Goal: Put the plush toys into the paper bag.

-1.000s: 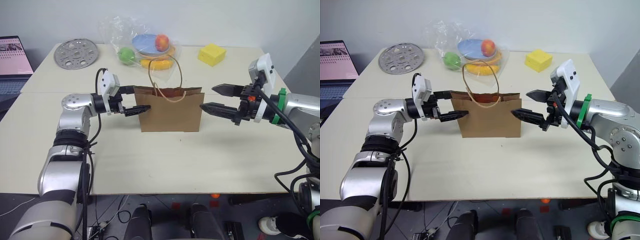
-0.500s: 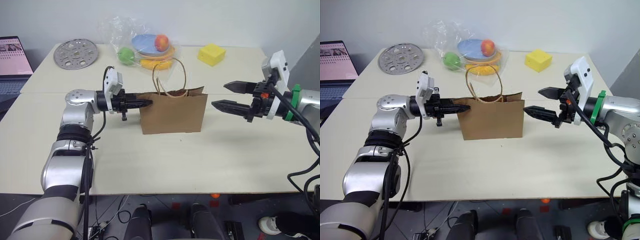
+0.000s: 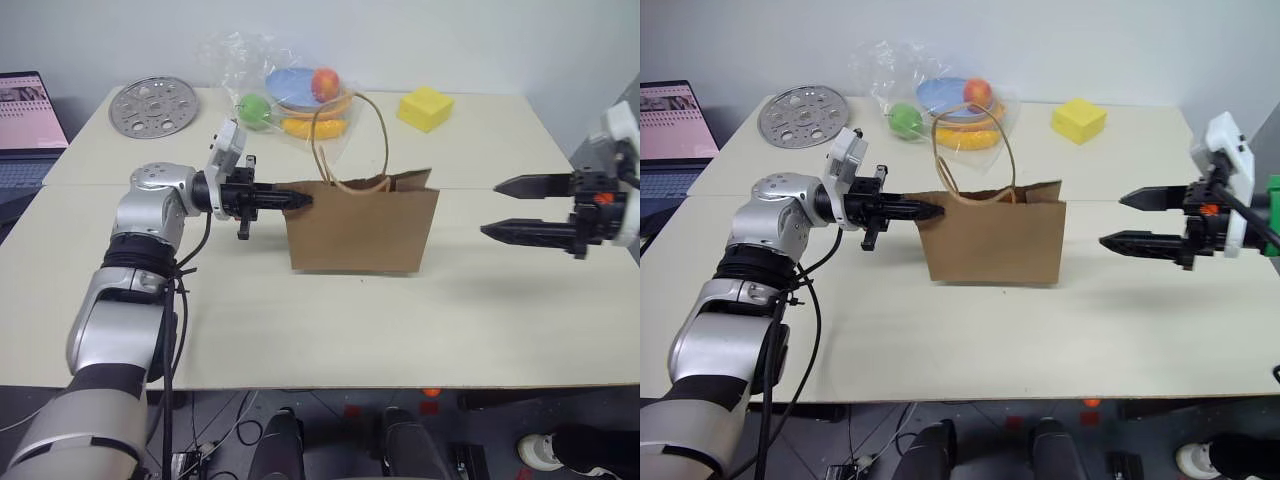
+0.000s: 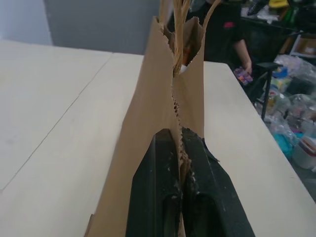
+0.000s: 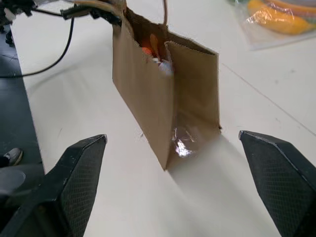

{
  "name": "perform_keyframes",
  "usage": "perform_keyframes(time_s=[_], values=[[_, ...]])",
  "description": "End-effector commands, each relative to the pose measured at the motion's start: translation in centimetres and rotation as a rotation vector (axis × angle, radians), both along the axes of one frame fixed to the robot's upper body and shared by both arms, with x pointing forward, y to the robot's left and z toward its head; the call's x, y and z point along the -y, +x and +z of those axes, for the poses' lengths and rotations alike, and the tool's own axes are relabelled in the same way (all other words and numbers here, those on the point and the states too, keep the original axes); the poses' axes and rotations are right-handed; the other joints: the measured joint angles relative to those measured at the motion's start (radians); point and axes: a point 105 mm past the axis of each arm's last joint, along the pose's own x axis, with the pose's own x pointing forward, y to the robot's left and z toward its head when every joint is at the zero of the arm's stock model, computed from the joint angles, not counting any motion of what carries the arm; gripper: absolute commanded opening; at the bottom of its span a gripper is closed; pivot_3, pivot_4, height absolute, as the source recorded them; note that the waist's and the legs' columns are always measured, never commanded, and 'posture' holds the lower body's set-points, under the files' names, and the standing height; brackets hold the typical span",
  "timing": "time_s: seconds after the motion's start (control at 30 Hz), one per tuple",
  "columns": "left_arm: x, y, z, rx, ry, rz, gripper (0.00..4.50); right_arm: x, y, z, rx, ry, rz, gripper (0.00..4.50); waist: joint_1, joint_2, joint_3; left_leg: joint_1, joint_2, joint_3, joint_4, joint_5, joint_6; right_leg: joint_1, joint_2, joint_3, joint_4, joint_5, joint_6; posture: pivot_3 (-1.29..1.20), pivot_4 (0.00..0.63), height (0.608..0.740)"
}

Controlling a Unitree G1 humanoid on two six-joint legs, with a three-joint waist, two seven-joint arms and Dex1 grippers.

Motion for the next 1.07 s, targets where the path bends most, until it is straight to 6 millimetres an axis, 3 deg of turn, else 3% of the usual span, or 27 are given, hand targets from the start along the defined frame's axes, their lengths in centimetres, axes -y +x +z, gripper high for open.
perform_keyframes(time_s=[0.03,0.2,0.23,0.53,0.6,0.7,0.83,1.07], values=[[0.2,-0.3,-1.9,0.034,0.062,-0.036,0.02,-0.6,-0.4,0.3,0.039,0.007,0.027,4.50,-0.004,0.000,0.000,0.000,0.000,0.001,0.000,0.000,0.000,0.000,0.000,0.001,0.000,0.000,0.000,0.00,0.150,0.740],[0.2,-0.5,-2.6,0.032,0.100,-0.056,0.02,-1.3,-0.4,-0.2,0.035,0.014,0.029,4.50,0.001,0.000,0.000,0.000,0.000,0.001,0.002,0.000,0.000,0.000,0.000,0.001,0.000,0.000,0.000,0.00,0.150,0.740],[0.0,-0.5,-2.6,0.033,0.115,-0.051,0.23,-1.4,-0.3,-0.3,0.034,0.015,0.030,4.50,0.001,0.000,0.000,0.000,0.000,0.001,0.002,0.000,0.000,0.000,0.000,0.001,0.000,0.000,0.000,0.00,0.150,0.740],[-1.0,-0.6,-0.2,0.023,0.088,-0.029,2.83,-1.7,0.3,-0.4,0.030,0.017,0.028,4.50,0.001,0.000,0.000,-0.001,0.000,0.001,0.002,0.000,0.000,0.000,0.000,0.001,0.000,0.000,0.000,0.00,0.150,0.740],[-3.4,-1.5,3.4,0.027,0.051,0.031,3.41,-1.4,1.0,-0.8,0.030,0.013,0.020,4.50,-0.003,-0.001,0.001,-0.001,0.000,0.001,0.002,0.000,0.000,0.000,0.000,0.001,0.000,0.000,0.001,0.00,0.150,0.740],[-5.8,-2.8,5.7,0.015,0.034,0.095,4.36,-0.6,1.4,-1.1,0.035,-0.002,-0.006,4.50,-0.019,-0.001,0.002,-0.003,0.001,0.002,0.002,0.000,0.000,-0.004,0.000,0.002,0.001,-0.001,0.001,0.00,0.150,0.740],[-10.5,-2.5,6.4,0.116,0.153,0.415,4.46,1.6,2.1,-1.7,0.045,-0.023,-0.072,4.50,-0.022,0.001,0.001,-0.002,0.001,0.002,0.000,0.000,0.000,-0.004,0.000,0.003,0.001,-0.001,0.001,0.00,0.150,0.740],[-10.8,-4.0,5.6,0.202,0.247,0.408,4.46,2.4,2.3,-2.7,0.033,-0.020,-0.072,4.50,-0.013,0.001,0.001,-0.002,0.001,0.003,0.002,0.000,0.000,-0.004,0.000,0.003,0.001,-0.001,0.001,0.00,0.150,0.740]])
